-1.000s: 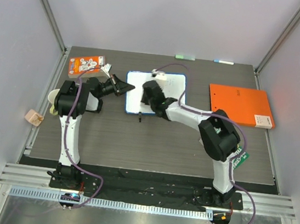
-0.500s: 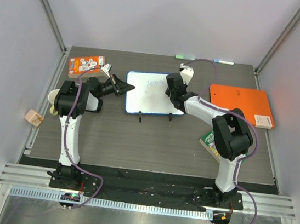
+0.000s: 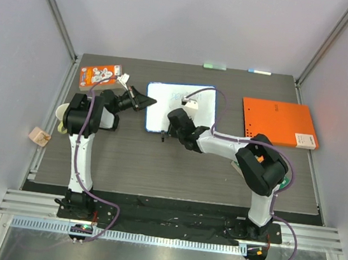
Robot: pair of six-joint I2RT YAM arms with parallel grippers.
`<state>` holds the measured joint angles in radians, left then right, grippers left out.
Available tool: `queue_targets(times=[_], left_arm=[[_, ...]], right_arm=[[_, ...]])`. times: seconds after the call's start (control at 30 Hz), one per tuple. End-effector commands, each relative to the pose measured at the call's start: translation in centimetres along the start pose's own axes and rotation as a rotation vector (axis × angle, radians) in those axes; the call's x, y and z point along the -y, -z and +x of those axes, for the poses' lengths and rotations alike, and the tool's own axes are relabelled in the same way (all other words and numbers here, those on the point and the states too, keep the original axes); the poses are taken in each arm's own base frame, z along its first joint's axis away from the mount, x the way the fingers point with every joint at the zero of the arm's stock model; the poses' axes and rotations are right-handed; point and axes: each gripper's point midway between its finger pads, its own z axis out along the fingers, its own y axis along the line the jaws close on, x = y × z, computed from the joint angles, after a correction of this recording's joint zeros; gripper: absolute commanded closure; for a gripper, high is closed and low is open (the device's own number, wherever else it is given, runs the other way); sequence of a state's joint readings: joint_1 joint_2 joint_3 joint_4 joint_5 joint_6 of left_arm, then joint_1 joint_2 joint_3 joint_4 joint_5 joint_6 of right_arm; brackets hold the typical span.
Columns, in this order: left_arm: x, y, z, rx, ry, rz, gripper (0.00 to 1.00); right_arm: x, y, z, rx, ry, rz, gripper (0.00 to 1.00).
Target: Erase the whiteboard
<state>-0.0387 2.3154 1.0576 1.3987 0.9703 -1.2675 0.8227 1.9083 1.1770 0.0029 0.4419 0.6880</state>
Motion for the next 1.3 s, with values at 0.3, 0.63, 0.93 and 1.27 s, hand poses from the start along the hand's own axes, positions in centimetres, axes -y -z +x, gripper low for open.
queue_targets(times=[0.3,0.63,0.93,1.27], left_arm=[[0.2,0.7,-0.6,0.028,-0.175,0.054,1.0],[0.2,0.7,-0.5,0.023,-0.179,0.058,1.0],[0.2,0.7,-0.5,0.023,-0.178,0.057,1.0],[0.3,0.5,-0.4,0.007,-0.175,0.069,1.0]], right_arm=[[13.5,-1.7,-6.7,0.083,-0.024,0.36,0.99],[10.5,-6.7,-9.8,0.03,0.053,0.245,0.99],[10.6,-7.7,-12.3,0.043,0.107,0.278,0.99],[6.7,-10.0,-9.6,-0.111,0.204,0.105,0.99]])
